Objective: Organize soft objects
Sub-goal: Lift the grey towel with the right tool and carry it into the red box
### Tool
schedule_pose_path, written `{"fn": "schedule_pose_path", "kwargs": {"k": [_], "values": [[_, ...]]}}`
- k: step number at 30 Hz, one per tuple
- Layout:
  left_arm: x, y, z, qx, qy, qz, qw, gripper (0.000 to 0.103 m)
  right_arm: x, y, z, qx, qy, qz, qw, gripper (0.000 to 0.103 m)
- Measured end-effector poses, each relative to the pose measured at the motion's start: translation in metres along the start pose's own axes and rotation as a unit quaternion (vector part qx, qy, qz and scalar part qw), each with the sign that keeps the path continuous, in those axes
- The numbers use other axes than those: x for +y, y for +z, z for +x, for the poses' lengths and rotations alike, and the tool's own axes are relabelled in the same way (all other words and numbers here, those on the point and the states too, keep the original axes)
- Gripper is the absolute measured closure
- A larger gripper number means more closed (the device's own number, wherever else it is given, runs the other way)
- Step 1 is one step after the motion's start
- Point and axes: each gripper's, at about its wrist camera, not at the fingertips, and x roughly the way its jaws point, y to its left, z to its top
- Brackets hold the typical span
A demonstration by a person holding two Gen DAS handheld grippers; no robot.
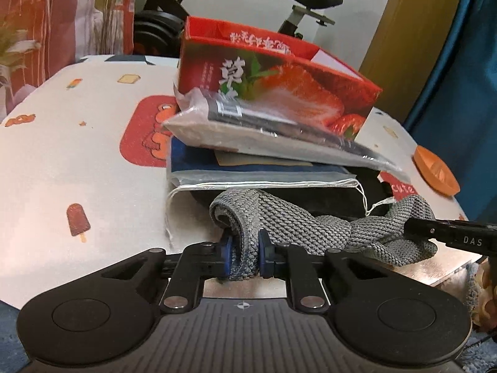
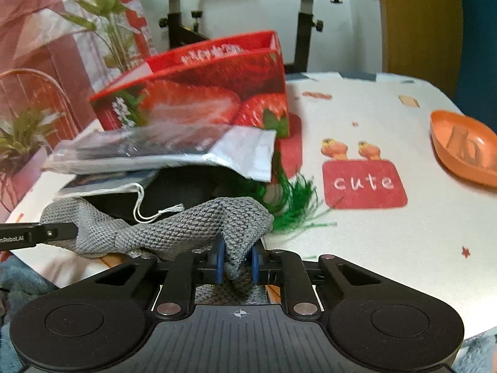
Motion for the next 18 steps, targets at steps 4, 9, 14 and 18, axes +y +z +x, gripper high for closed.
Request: {"fn": "schedule_pose_path", "kwargs": {"k": [4, 9, 14, 18], "values": [[0.001, 0.001, -0.009, -0.003, -0.015, -0.002, 0.9999, 0.086, 0.0, 0.005, -0.012, -0.017, 0.011, 0.006, 1.0, 0.088], [-0.001, 0.003, -0.018, -0.009, -0.031, -0.006, 0.9995, 0.086, -0.001, 0.011, -0.031, -0.045, 0.016, 0.009, 0.999, 0.088], [0.0, 0.005, -0.032, -0.036, -0.034, -0.014, 0.9987, 0.086, 0.002, 0.012, -0.039, -0.056, 0.017, 0.002, 0.998, 0.088], [-0.005, 0.015, -0.049, -0.083, -0.037, 0.009, 0.9958, 0.086, 0.006, 0.02, -0.049, -0.075, 0.022, -0.009, 0.997, 0.088]]}}
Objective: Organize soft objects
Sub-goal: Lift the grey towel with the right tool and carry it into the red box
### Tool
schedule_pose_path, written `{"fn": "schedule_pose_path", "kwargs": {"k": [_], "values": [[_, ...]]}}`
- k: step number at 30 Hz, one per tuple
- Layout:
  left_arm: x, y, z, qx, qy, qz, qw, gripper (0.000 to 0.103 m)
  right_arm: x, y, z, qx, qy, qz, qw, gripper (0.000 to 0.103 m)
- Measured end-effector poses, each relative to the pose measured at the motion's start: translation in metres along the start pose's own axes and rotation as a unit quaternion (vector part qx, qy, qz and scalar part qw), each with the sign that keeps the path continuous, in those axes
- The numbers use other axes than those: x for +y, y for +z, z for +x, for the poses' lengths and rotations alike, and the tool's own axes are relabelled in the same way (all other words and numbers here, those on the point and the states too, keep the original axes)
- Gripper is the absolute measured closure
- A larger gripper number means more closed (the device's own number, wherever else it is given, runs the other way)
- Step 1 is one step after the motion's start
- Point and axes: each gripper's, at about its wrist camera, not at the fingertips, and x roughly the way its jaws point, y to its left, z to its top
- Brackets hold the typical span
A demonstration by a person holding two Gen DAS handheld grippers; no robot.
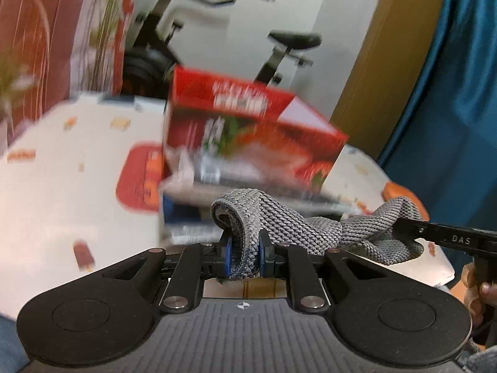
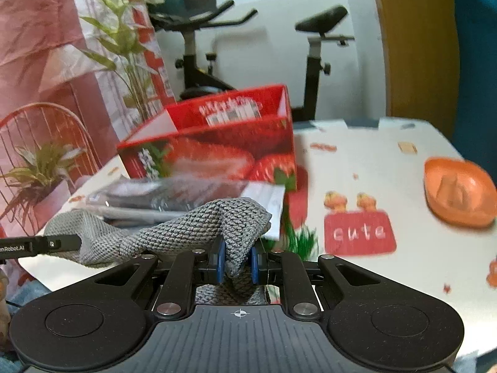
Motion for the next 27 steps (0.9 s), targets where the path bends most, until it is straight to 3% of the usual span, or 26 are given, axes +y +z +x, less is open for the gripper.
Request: {"fn": "schedule_pose_path", "kwargs": {"k": [11, 19, 27], "values": [[-0.001, 0.049, -0.006, -0.045, -0.007, -0.004, 0.9989, 0.086, 0.005, 0.053, -0.008, -0.033, 0.03, -0.019, 0.999, 0.088], [0.0, 0.097, 0.015, -0.063, 0.023, 0.022, 0.9975, 0.086, 0.0, 0.106, 0.024, -0.021, 0.049, -0.023, 0.998, 0.088], [0.0, 0.151, 0.074, -0.052, 0.08, 0.044, 0.9945, 0.086, -0.006, 0.181, 0.082, -0.039, 0.05, -0.037, 0.997, 0.088]]}}
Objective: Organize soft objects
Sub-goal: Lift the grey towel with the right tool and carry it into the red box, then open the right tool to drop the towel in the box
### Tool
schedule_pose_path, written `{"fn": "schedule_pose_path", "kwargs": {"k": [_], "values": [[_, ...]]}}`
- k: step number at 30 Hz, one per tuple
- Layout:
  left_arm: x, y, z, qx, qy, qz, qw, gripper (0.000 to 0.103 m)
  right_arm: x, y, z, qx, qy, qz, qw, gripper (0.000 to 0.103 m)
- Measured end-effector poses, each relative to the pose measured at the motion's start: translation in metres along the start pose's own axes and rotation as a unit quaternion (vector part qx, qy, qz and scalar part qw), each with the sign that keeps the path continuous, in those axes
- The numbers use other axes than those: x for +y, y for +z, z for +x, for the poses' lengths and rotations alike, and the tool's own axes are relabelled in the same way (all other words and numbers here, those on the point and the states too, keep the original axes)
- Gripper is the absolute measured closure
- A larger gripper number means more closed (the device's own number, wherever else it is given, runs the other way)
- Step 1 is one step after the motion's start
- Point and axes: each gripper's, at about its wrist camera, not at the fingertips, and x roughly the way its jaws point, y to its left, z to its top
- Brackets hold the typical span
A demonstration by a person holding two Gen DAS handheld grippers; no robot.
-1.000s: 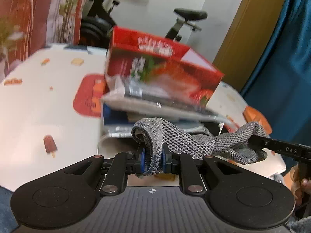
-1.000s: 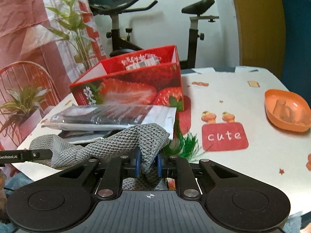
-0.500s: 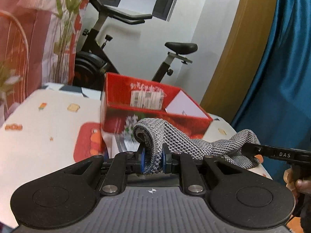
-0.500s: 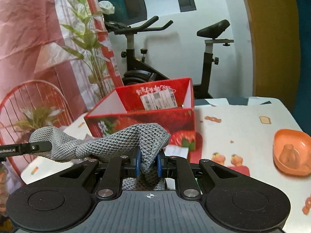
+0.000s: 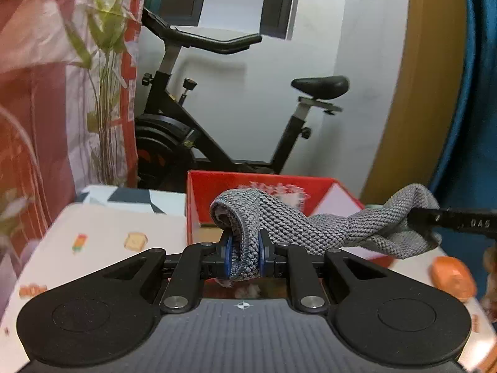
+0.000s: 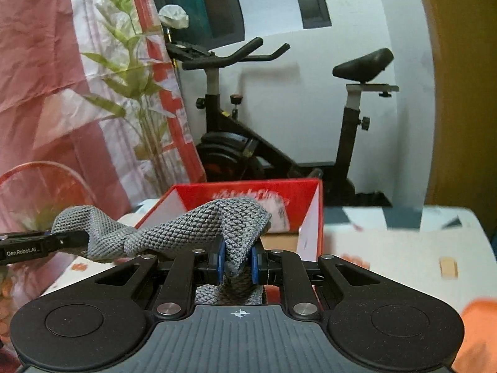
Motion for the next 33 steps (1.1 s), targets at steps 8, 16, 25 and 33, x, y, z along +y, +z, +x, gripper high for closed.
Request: {"fn": "schedule_pose_path", "kwargs": {"k": [8, 16, 25, 33], "values": [[-0.01, 0.017, 0.081, 0.07, 0.039, 0.043, 0.9959, 0.086, -0.019, 0.024, 0.084, 0.041, -0.041, -0.033, 0.998, 0.088], [-0.013, 0.002, 0.125, 0.159, -0.001, 0.072, 0.9846, 0.086, -0.017, 0.012, 0.138, 0.104, -0.042, -0.093, 0.989, 0.088], [-0.005, -0.004, 0.136, 0.184, -0.013, 0.062, 0.9809, 0.075, -0.007, 0.001, 0.167, 0.147, -0.03, -0.1, 0.984, 0.088], [-0.003, 0.009, 0.117, 0.126, -0.053, 0.054, 0.9892, 0.033, -0.011, -0.006, 0.17, 0.153, -0.052, -0.1, 0.982, 0.063]]}}
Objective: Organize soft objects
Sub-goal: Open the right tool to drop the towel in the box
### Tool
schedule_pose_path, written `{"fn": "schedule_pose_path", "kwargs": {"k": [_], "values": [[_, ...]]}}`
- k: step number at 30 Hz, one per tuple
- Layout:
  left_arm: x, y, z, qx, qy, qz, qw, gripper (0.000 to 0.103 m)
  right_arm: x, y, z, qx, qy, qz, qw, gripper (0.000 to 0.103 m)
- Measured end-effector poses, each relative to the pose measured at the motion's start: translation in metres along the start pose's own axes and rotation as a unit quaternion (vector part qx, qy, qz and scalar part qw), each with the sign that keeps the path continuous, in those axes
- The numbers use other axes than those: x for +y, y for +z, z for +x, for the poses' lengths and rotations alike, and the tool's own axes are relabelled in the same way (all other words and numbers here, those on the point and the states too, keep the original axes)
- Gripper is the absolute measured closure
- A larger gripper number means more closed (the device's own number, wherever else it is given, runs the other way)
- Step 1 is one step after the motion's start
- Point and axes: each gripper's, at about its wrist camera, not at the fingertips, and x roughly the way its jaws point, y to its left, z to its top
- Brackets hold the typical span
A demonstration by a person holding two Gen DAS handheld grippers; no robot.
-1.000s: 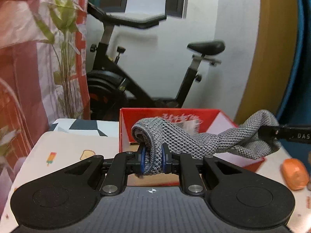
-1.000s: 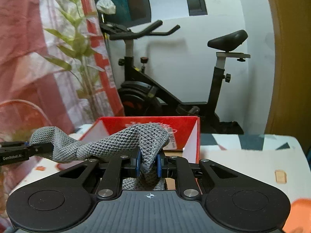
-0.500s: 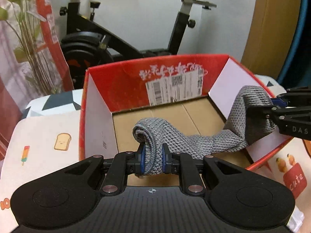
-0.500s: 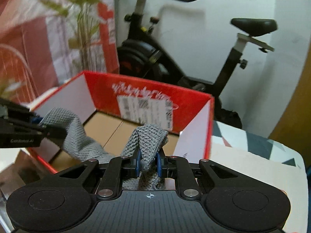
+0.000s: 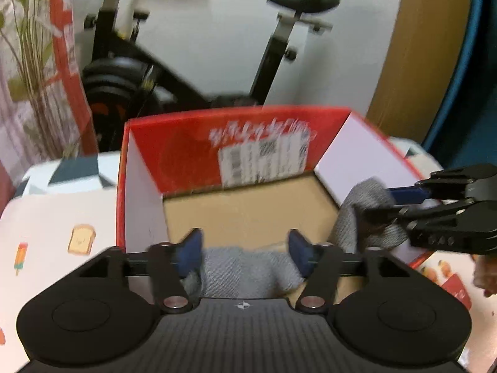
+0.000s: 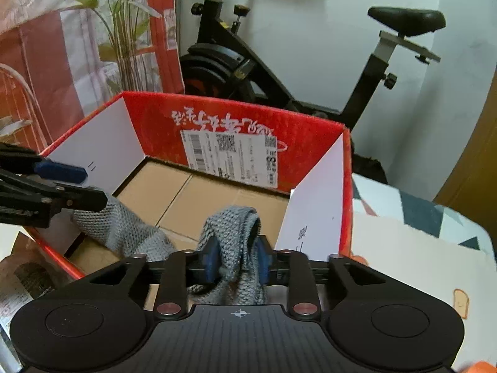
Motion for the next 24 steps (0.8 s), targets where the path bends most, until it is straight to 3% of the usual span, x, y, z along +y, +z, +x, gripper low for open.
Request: {"fn": "schedule_pose_path", "kwargs": {"k": [1, 5, 8, 10, 13, 24], "values": [[-0.001, 0.001, -0.005, -0.013, -0.001, -0.003, 0.9999, 0.03, 0.001, 0.001, -0.003, -0.005, -0.003, 0.0, 1.0, 0.049], [-0.003, 0.004, -0.019, -0.043, 0.0, -0.019, 0.9989, 0.026, -0.001, 0.007, -0.022, -0.044, -0.001, 0.012, 0.999, 0.041], [-0.007, 0.004, -0.033, -0.06, 0.015, -0.015, 0.998, 0.018, -0.001, 0.009, -0.039, -0.073, -0.014, 0.008, 0.997, 0.033], [-0.009, 0.002, -0.045, -0.075, 0.022, -0.012, 0.9969, 0.007, -0.001, 0.008, -0.052, -0.091, -0.015, 0.007, 0.996, 0.021], [-0.012, -0.003, -0.065, -0.092, 0.035, -0.013, 0.995, 0.0, 0.0, 0.002, -0.073, -0.116, -0.018, 0.011, 0.993, 0.003], [-0.028, -0.053, -0.117, -0.111, 0.078, -0.004, 0.9907, 0.0, 0.01, -0.062, -0.137, -0.173, -0.003, 0.07, 0.982, 0.0]]}}
